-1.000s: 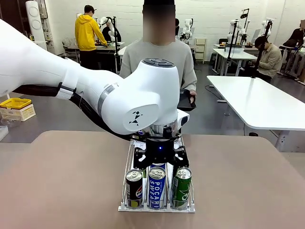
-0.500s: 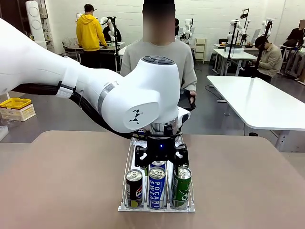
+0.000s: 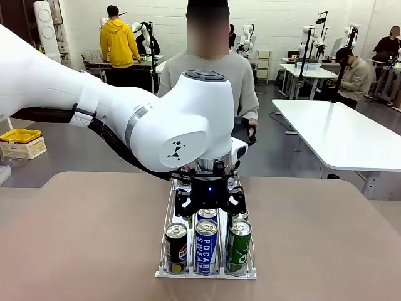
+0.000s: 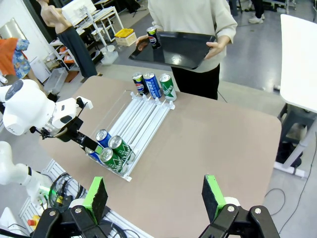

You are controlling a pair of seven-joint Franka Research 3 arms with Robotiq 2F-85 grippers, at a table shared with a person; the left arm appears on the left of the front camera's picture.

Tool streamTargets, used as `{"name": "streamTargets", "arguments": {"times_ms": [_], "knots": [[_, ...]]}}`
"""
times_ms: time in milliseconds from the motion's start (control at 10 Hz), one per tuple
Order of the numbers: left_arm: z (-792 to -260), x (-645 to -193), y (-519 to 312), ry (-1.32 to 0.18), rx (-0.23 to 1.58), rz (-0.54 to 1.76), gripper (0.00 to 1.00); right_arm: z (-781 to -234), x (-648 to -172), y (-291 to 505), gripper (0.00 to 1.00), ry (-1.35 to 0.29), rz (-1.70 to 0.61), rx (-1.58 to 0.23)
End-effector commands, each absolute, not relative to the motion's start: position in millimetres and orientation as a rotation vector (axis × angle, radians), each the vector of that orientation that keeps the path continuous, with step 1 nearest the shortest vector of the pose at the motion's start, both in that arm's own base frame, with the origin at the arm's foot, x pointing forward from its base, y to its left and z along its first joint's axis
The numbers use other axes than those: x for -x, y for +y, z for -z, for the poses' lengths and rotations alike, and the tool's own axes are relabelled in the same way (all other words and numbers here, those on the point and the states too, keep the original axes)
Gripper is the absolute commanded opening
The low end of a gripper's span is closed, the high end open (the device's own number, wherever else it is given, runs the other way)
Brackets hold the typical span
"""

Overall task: Retrieve and hand over the desired beverage to the person.
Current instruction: Pick up another can of the same type that the person held from the Automatic Can Dispenser.

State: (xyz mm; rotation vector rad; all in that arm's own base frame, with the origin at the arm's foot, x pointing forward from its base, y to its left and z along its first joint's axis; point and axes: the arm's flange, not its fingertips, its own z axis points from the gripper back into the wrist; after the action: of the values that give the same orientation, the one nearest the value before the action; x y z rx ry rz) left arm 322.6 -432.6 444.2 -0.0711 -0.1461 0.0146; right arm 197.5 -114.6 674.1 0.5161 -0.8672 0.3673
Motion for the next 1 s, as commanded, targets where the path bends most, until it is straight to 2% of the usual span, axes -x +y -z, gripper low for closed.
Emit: {"name": "streamTargets", "arguments": {"times_ms": [0, 900], "knots": [[-441.7, -317.1, -424.3, -0.146, 0.052, -0.017, 1.0, -673.2, -198.2, -113.3, 1.0, -0.867, -0.376, -0.529], [-422.6, -321.0, -425.5, -0.115, 0.06, -0.009, 1.0, -673.2, -198.2, -113.3, 1.0, -0.867, -0.376, -0.529]]}}
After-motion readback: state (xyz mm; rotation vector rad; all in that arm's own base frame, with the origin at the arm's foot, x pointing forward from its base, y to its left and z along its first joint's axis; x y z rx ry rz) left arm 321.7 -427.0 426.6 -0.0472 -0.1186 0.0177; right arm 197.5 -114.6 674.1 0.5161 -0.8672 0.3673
